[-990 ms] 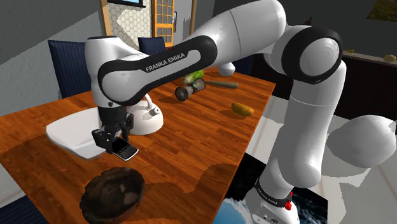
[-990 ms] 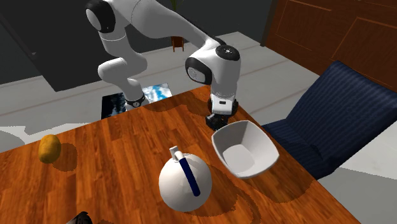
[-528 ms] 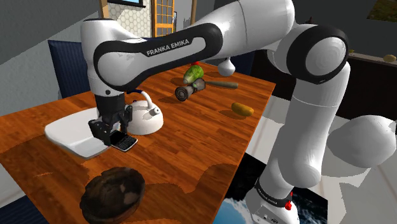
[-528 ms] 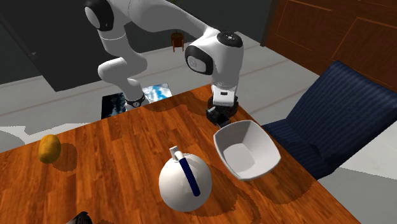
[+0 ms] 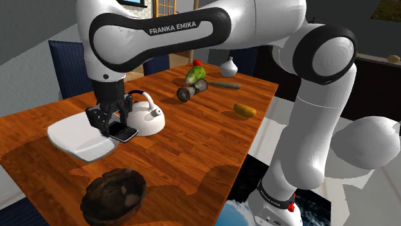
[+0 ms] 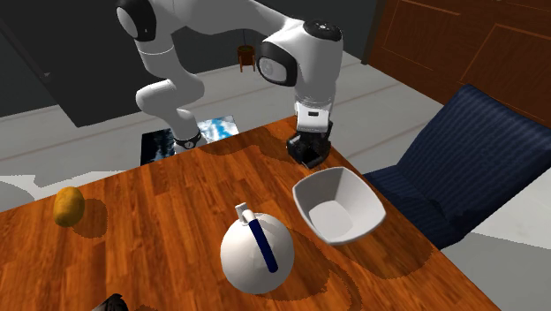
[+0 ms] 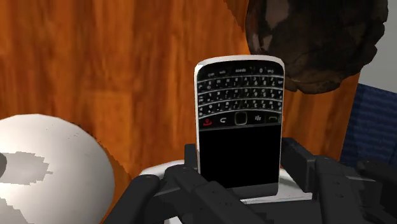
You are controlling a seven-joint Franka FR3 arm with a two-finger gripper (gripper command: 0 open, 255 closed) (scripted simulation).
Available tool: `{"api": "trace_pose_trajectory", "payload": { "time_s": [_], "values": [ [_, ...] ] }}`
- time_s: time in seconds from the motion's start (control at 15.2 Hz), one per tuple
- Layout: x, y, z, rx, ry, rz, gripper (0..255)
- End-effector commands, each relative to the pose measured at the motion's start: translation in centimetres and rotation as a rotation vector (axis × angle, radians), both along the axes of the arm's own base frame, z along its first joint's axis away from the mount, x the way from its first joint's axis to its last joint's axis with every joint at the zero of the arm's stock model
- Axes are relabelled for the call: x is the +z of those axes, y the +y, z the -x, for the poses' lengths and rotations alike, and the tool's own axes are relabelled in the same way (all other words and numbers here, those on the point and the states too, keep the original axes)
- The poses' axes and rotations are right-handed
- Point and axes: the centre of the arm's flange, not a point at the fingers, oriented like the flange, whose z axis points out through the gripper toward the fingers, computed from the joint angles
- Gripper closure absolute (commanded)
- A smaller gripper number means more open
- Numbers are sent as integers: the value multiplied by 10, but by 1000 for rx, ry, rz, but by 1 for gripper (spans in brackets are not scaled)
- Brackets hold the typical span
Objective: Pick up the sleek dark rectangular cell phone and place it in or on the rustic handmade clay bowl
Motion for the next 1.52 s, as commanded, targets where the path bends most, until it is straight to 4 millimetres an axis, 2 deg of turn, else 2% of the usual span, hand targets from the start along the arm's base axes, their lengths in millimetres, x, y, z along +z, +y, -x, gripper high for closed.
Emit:
{"api": "trace_pose_trajectory", "payload": {
  "time_s": [0.0,0.86,1.45],
  "values": [
    [9,0,0,0,0,0,255],
    [15,91,145,0,0,0,255],
    [-32,91,145,0,0,0,255]
  ]
}}
